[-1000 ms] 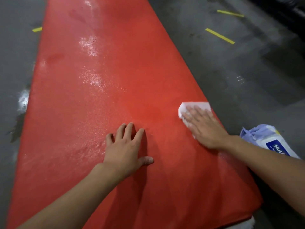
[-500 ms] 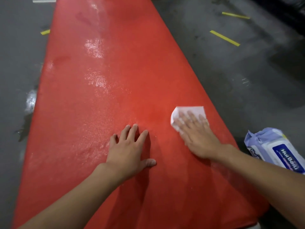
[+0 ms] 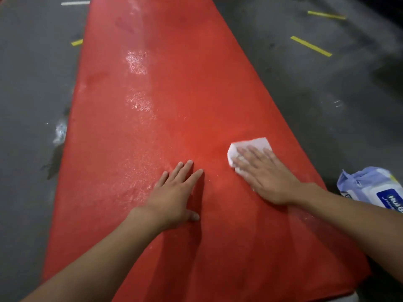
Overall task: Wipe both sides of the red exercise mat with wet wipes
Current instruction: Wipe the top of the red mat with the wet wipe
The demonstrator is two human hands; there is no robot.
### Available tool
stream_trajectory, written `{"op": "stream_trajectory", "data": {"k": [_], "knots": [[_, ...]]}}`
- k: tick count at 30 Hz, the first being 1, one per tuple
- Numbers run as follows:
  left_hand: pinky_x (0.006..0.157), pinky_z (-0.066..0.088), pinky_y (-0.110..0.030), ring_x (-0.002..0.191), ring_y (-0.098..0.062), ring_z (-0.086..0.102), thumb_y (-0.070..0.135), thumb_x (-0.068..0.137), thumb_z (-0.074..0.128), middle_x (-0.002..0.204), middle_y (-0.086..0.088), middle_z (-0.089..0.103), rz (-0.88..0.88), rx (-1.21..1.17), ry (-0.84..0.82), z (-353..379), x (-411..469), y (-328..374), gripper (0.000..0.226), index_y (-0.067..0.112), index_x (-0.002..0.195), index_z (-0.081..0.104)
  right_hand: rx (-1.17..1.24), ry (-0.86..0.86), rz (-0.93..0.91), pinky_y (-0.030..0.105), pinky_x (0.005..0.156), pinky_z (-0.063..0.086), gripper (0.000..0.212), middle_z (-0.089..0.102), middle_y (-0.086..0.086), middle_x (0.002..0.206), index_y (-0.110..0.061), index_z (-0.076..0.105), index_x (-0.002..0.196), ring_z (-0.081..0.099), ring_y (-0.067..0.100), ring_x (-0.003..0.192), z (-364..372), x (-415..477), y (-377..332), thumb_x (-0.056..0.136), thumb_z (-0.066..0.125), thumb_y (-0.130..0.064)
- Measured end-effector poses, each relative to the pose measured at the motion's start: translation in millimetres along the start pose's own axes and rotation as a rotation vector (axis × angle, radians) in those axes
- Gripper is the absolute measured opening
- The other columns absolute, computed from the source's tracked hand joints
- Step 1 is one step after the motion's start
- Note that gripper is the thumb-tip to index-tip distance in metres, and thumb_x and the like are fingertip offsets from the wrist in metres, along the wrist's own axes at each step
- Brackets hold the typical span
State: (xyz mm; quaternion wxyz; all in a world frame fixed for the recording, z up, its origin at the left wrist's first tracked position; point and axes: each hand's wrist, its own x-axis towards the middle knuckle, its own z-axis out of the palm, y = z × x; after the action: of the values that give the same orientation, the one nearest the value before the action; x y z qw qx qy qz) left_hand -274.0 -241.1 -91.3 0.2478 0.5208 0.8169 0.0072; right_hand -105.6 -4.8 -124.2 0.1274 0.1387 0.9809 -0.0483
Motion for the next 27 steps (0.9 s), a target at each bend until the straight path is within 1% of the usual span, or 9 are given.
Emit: {"op": "stream_trajectory", "data": {"k": [3,6,9,13,14,17,19,23,27], "knots": [[0.121,-0.001,-0.042,0.149,-0.021,-0.019,0.060,0.070,0.075,0.162,0.000,-0.020,-0.112,0.033,0.067,6,-5,2,0.122,0.032,0.155,-0.008,0.061,0.040,0.244,0.048,0.121,-0.010,0.056,-0.014,-0.006,0.165,-0.040,-0.004,0.156,-0.016,0.018,0.151,-8,22,-12,0.102,0.012,-0.044],[0.120,0.004,-0.049,0.150,-0.028,-0.014,0.075,0.062,0.070,0.163,-0.003,-0.011,-0.234,0.045,0.107,6,-9,0,0.130,0.025,0.155,-0.006,0.046,0.076,0.029,0.050,0.121,-0.004,0.058,-0.002,-0.006,0.166,-0.038,0.007,0.157,-0.006,0.021,0.153,6,0,-45,0.100,-0.001,-0.051],[0.122,0.005,-0.049,0.150,-0.027,-0.013,0.079,0.061,0.067,0.163,-0.002,-0.009,-0.220,0.030,0.106,7,-12,-3,0.132,0.021,0.155,-0.004,0.013,0.008,-0.142,0.042,0.121,-0.012,0.055,-0.016,-0.012,0.163,-0.043,-0.004,0.155,-0.015,0.014,0.151,6,-3,-31,0.100,-0.004,-0.054],[0.120,-0.001,-0.044,0.149,-0.021,-0.019,0.075,0.065,0.068,0.163,0.003,-0.017,-0.150,-0.006,0.058,5,-16,-18,0.129,0.024,0.155,-0.007,0.033,0.068,0.155,0.044,0.121,-0.010,0.055,-0.011,-0.008,0.166,-0.042,-0.004,0.155,-0.014,0.015,0.151,-4,26,-31,0.101,0.005,-0.048],[0.120,-0.002,-0.042,0.149,-0.019,-0.020,0.071,0.066,0.071,0.163,0.005,-0.018,-0.134,-0.017,0.051,4,-17,-21,0.127,0.026,0.156,-0.007,0.039,0.084,0.144,0.046,0.121,-0.010,0.058,-0.009,-0.007,0.166,-0.041,-0.004,0.156,-0.013,0.017,0.152,-1,22,-41,0.099,-0.001,-0.051],[0.121,-0.003,-0.038,0.148,-0.017,-0.021,0.060,0.070,0.076,0.163,0.005,-0.018,-0.120,-0.024,0.066,1,-21,-22,0.124,0.027,0.156,-0.007,0.011,0.014,-0.142,0.045,0.121,-0.010,0.058,-0.007,-0.006,0.166,-0.040,-0.002,0.156,-0.011,0.018,0.152,9,-5,-58,0.100,-0.006,-0.054],[0.121,-0.002,-0.039,0.149,-0.018,-0.018,0.059,0.071,0.075,0.163,0.003,-0.016,-0.149,-0.019,0.099,4,-24,-19,0.121,0.027,0.156,-0.005,-0.022,-0.001,-0.185,0.042,0.120,-0.011,0.056,-0.008,-0.008,0.165,-0.041,-0.001,0.156,-0.011,0.018,0.152,3,3,-45,0.101,-0.005,-0.050],[0.115,0.016,-0.043,0.143,-0.025,0.012,0.073,0.063,0.070,0.153,-0.002,0.017,-0.264,0.067,0.239,11,-34,-14,0.109,0.033,0.149,0.016,0.057,0.073,0.187,0.046,0.120,-0.010,0.056,-0.011,-0.007,0.166,-0.041,-0.003,0.156,-0.014,0.017,0.152,-5,33,-53,0.100,0.003,-0.048],[0.106,0.027,-0.040,0.134,-0.020,0.026,0.080,0.059,0.066,0.142,0.006,0.029,-0.248,0.063,0.279,7,-36,-15,0.101,0.032,0.140,0.029,0.072,0.046,-0.102,0.044,0.119,-0.015,0.060,-0.010,-0.007,0.164,-0.043,0.001,0.155,-0.017,0.016,0.150,10,3,-83,0.098,-0.006,-0.057]]}}
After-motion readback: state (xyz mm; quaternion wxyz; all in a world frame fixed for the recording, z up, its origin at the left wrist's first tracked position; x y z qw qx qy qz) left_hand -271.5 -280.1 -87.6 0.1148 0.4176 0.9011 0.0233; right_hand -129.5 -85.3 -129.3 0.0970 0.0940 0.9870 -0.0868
